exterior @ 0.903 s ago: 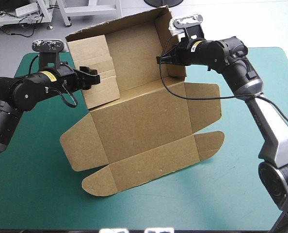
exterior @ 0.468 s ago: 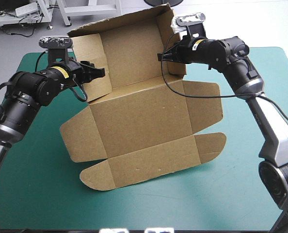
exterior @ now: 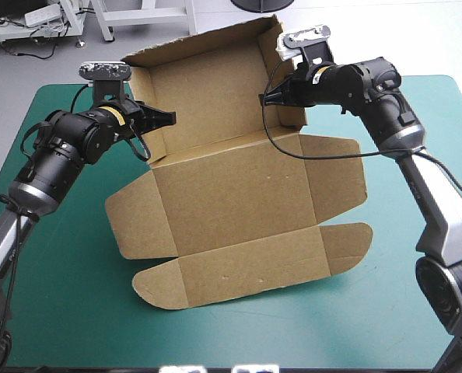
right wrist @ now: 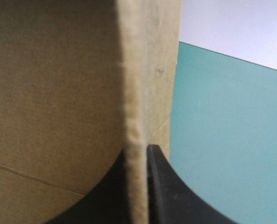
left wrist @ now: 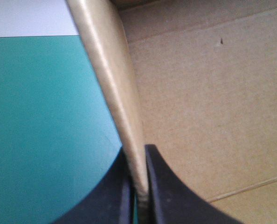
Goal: Fold the box
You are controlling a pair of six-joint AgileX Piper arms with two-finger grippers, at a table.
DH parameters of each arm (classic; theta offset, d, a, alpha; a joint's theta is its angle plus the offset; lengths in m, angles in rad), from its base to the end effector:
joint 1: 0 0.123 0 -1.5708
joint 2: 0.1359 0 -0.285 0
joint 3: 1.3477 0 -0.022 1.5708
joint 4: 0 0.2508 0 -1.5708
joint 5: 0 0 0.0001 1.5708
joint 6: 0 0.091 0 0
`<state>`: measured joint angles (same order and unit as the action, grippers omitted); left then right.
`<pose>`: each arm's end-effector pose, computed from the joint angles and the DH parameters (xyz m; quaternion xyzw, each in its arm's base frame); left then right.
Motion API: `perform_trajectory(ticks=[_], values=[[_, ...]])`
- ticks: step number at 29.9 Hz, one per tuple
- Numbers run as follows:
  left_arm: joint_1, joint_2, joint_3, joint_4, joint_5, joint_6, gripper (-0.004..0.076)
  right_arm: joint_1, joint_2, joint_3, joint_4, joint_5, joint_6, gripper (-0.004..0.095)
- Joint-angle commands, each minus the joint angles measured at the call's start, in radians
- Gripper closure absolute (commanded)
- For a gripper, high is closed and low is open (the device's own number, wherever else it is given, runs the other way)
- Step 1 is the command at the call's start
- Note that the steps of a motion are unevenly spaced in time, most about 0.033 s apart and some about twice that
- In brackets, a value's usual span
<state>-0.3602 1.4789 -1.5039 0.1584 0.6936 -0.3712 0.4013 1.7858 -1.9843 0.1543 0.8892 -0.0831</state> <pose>0.3169 -0.1095 0.4083 0.0247 0.8775 -0.1007 0.4682 0.3704 0.1690 0.4315 -0.1970 0.8605 0.1481 0.4458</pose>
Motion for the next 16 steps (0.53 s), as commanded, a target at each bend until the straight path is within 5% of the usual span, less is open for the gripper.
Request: perform_trajectory(ticks=[1,12,16], values=[[-0.025,-0.029,-0.028,-0.061,-0.104,0.034,0.0729,0.02,-0.042,-0.035,0.075,0.06,-0.058,0.0931],[-0.023,-0.023,-0.028,-0.122,0.075,0.187,0.0729,0.02,0.016,-0.034,-0.023,0.343,-0.066,0.0931],[-0.023,0.002,-0.029,-0.125,0.149,0.217,0.0729,0.02,0.023,-0.013,-0.029,0.361,-0.057,0.0931]])
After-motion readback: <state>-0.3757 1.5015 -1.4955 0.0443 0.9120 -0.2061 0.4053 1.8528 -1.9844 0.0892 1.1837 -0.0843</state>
